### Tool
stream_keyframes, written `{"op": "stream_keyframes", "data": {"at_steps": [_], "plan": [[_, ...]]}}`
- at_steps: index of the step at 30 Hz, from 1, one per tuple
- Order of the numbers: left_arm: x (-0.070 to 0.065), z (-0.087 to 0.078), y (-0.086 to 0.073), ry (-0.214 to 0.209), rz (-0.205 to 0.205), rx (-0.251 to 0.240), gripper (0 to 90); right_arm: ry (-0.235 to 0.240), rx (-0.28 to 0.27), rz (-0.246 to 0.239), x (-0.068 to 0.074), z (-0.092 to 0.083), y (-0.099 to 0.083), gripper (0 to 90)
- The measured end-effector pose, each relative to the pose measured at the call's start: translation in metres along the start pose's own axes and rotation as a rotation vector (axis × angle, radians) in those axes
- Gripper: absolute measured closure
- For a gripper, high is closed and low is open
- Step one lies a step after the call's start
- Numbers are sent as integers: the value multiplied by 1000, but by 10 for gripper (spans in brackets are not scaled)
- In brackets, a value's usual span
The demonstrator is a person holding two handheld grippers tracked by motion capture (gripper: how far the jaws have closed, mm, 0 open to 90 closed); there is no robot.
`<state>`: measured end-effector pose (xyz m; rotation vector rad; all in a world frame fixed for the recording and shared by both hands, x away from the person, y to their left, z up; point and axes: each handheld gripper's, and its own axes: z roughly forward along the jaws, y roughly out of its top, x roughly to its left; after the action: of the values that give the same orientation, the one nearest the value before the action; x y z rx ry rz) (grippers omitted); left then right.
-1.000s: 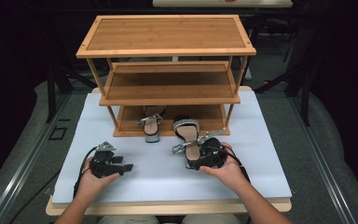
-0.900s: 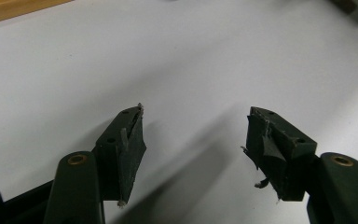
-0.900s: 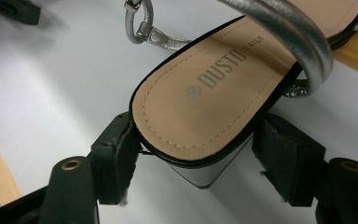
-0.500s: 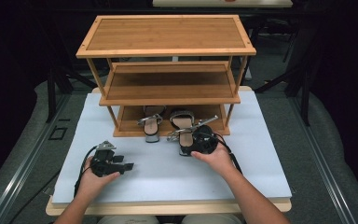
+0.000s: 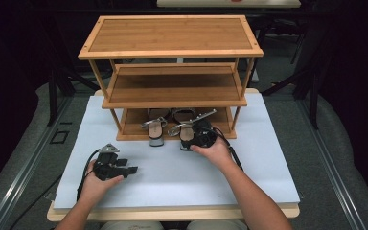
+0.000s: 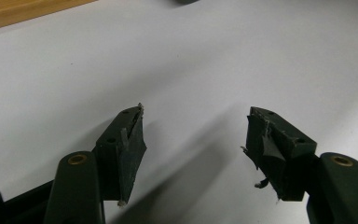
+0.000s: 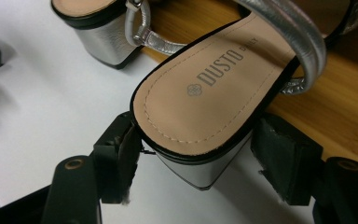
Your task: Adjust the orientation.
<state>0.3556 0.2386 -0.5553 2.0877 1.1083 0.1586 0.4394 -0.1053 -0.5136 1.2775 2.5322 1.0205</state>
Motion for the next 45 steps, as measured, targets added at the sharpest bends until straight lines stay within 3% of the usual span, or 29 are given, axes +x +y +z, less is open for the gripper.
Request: {"op": "stream_keyframes", "data": {"at_steps": [7, 16, 17, 18, 19, 20, 21, 25, 26, 28, 29, 35, 38, 41, 45], "plan": [[1, 0, 1, 0, -2, -2, 372, -33, 5, 0, 0, 9, 9, 336], [1, 2, 3, -5, -2, -2, 404, -39, -5, 16, -3, 18, 11, 337], [0, 2, 3, -7, -4, -2, 407, -28, 93, 14, -4, 12, 14, 336], [1, 2, 4, -11, -1, 0, 409, -2, 81, 16, -5, 13, 14, 336], [0, 2, 5, -10, -7, 0, 412, -43, -2, 15, -4, 19, 13, 335], [0, 3, 5, -11, -7, -1, 417, -25, 51, 17, -4, 16, 15, 335], [0, 3, 6, -10, -5, -1, 419, -39, 6, 18, -3, 19, 14, 335], [4, 5, 9, -26, -32, -16, 441, -40, -12, 27, -3, 20, 13, 332], [5, 5, 11, -29, -34, -12, 444, -30, 92, 19, -5, 13, 16, 331], [6, 6, 14, -22, -37, -15, 456, -20, 87, 21, -6, 13, 15, 332], [7, 5, 16, -19, -38, -18, 463, -32, -12, 32, -4, 18, 11, 339], [11, 5, 30, -15, -58, -54, 531, -62, -28, -5, 4, 1, 5, 427], [11, 8, 37, 6, -51, -54, 592, -71, -54, -12, 6, -10, 4, 472], [11, 14, 46, 42, -35, -45, 668, -94, -73, -9, 5, -19, 2, 576], [13, 22, 57, 67, -39, -42, 727, -170, -75, 14, 1, -20, 0, 673]]}}
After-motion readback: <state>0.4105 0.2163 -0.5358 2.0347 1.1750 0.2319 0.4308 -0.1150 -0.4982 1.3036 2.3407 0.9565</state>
